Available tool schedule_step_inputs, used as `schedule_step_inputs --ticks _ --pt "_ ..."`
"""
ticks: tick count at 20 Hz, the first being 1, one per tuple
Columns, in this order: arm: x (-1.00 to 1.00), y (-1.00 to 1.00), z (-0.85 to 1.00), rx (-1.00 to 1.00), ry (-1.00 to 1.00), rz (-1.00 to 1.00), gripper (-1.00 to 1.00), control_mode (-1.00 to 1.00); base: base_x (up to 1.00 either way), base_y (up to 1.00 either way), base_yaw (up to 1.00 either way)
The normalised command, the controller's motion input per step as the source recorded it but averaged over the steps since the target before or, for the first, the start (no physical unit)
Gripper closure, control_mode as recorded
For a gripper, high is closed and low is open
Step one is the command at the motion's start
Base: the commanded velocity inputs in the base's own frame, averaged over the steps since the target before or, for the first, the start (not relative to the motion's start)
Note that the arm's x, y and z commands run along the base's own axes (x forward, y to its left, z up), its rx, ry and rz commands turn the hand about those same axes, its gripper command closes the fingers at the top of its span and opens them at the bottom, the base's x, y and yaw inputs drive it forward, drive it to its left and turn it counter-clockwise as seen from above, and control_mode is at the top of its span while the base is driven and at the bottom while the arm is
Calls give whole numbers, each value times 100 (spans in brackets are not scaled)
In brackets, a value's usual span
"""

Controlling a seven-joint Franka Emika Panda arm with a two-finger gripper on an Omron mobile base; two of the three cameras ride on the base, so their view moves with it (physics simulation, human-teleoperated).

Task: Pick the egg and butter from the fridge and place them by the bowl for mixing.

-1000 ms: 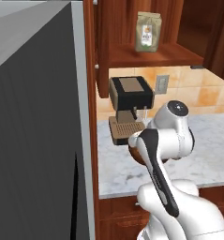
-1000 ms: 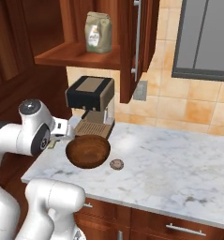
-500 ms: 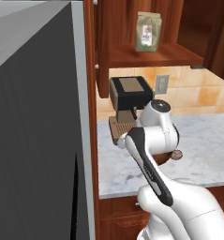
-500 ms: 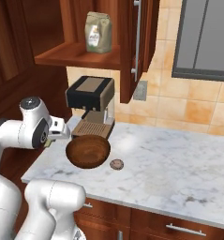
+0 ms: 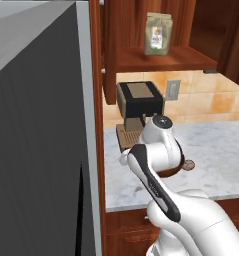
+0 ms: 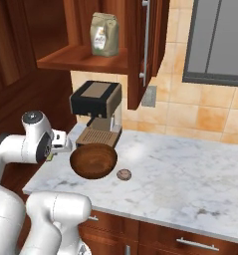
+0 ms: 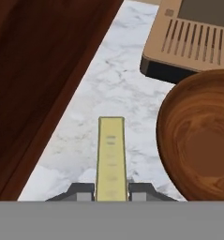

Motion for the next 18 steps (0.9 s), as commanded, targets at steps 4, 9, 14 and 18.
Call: schedule_step_inputs --ticks 4,9,14,18 --pt "18 18 -6 -5 0 3 100 -100 0 0 0" --pt "16 7 -8 -10 0 -1 100 -100 0 0 0" --pt "23 9 -15 -1 0 0 100 -100 0 0 0" --pt "27 0 -21 -3 0 9 100 -100 0 0 0"
